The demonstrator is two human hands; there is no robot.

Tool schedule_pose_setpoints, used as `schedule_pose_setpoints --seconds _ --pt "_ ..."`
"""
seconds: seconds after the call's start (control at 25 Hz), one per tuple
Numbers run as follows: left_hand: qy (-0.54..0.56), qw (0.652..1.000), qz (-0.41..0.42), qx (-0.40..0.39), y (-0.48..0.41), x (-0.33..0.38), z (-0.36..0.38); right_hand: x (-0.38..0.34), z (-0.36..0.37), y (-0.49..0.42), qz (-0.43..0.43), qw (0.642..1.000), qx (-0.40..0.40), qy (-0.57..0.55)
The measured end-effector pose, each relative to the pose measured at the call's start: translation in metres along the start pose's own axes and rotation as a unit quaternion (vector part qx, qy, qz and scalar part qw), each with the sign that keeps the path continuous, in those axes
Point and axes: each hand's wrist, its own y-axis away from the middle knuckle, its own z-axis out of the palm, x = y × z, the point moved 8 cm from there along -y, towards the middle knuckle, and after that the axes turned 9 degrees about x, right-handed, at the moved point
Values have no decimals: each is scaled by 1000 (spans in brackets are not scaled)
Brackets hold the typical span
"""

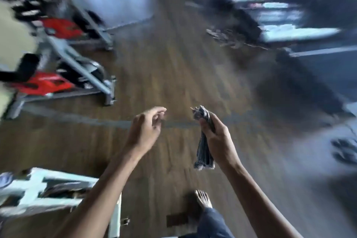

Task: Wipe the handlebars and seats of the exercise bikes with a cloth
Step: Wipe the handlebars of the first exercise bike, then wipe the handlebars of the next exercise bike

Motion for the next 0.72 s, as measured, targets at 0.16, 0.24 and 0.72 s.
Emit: schedule_pose_setpoints --seconds 0.16,0.24,0.72 --pt "-69 969 -144 188 -3 -34 -76 -33 95 -54 -62 969 -241 5" --pt "-98 940 -205 255 18 -42 -113 -56 146 -52 -100 934 -342 -4" --pt "-219 776 -240 541 144 25 -218 -134 329 141 -122 665 -724 -134"
